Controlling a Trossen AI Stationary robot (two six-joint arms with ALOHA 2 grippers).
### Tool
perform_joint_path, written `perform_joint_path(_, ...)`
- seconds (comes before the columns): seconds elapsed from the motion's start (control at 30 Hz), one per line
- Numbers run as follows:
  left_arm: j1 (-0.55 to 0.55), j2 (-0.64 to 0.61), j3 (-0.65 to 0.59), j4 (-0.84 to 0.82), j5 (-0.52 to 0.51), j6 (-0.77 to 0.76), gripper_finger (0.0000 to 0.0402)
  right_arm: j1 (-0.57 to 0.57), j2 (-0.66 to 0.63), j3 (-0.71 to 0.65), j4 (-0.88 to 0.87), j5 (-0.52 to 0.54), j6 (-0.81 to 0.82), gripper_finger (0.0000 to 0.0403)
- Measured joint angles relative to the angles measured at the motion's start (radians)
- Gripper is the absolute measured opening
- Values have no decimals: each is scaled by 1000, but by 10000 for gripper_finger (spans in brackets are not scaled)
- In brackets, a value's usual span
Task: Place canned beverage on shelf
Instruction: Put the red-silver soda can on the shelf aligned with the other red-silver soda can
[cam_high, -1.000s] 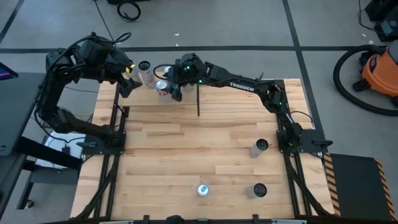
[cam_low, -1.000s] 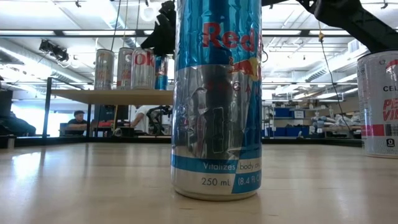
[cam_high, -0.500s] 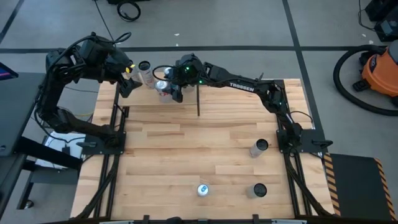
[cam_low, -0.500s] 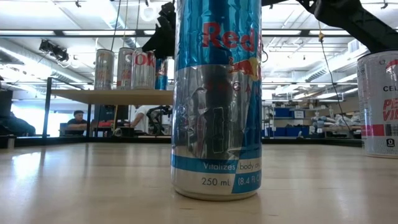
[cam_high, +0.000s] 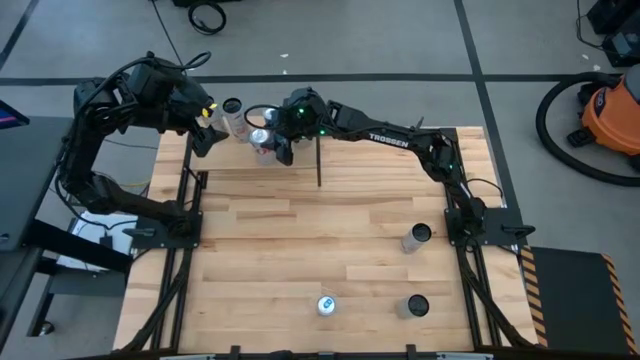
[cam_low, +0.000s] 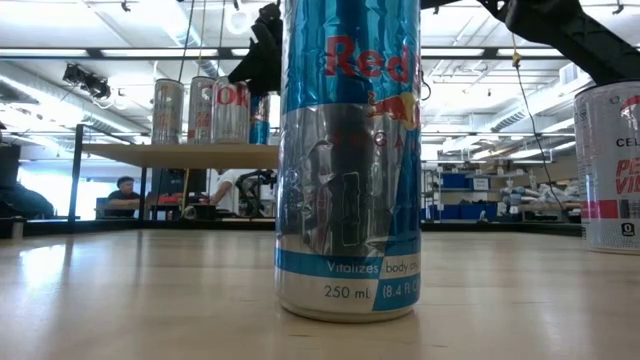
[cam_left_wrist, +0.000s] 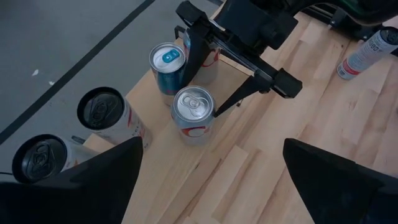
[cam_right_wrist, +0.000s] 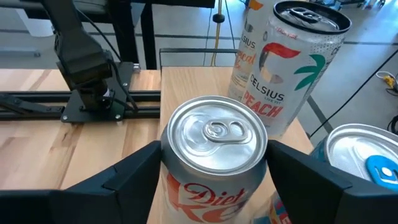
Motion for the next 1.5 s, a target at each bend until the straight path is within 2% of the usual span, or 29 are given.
perform_joint_path(0.3, 0, 0, 0, 0, 0, 36, 389, 0, -1, 0, 0, 6, 36, 262)
perform_joint_path(0.57, 0, 0, 0, 0, 0, 37, 389, 0, -5, 2, -23, 8, 55, 261)
perform_joint_path(1.0, 0, 1, 0, 0, -1, 37, 389, 14, -55, 3, -166, 44, 62, 260)
perform_joint_path(1.13, 0, 1, 0, 0, -1, 37, 389, 15, -58, 5, -195, 93, 65, 260)
perform_joint_path(1.5, 0, 1, 0, 0, 0, 41, 389, 14, -61, 9, -246, 144, 78, 258)
